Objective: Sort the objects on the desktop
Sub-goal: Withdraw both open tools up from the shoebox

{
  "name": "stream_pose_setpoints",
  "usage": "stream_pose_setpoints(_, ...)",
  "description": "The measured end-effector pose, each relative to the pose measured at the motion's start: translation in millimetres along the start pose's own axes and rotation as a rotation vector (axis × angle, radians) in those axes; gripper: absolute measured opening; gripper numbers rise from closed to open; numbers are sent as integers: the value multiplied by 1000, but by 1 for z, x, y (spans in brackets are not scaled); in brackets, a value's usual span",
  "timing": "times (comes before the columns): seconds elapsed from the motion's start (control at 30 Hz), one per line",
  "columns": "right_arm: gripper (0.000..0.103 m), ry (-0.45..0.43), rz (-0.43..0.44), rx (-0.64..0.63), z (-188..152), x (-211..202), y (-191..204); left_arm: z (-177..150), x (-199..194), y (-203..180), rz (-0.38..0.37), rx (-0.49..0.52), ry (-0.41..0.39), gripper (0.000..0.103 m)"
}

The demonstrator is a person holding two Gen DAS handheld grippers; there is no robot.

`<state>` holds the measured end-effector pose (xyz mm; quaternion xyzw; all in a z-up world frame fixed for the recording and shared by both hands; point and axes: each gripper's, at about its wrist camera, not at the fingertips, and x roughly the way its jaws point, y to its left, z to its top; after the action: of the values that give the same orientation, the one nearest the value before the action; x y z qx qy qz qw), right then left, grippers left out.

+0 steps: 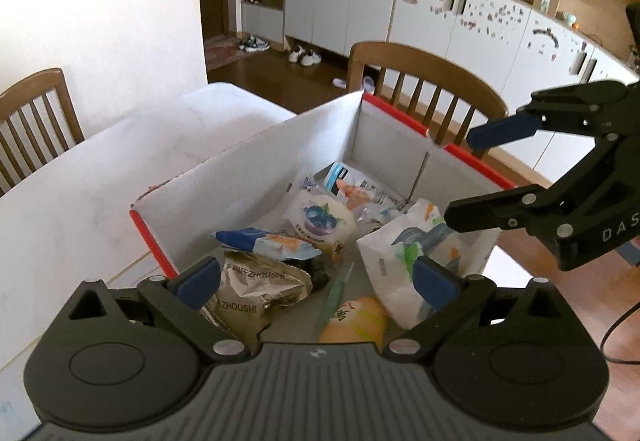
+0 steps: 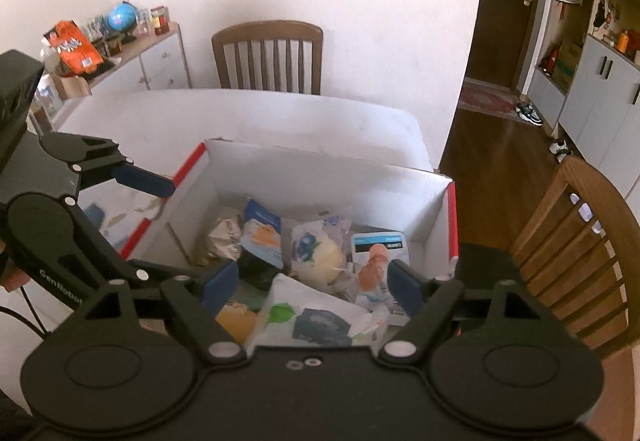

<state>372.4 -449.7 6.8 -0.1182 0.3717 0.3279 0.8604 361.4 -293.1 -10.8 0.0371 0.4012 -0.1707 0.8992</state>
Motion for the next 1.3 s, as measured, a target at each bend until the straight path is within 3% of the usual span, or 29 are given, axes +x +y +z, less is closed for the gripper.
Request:
stream_pose_setpoints(0.53,84,-74,23,86,-19,-27,27,-23,-39,-1,17,-48,-70,103)
stream_pose_setpoints(1.3,85,-125,-11,169,-47,-46,48,-57,-64,-8,12,-79,-51,103)
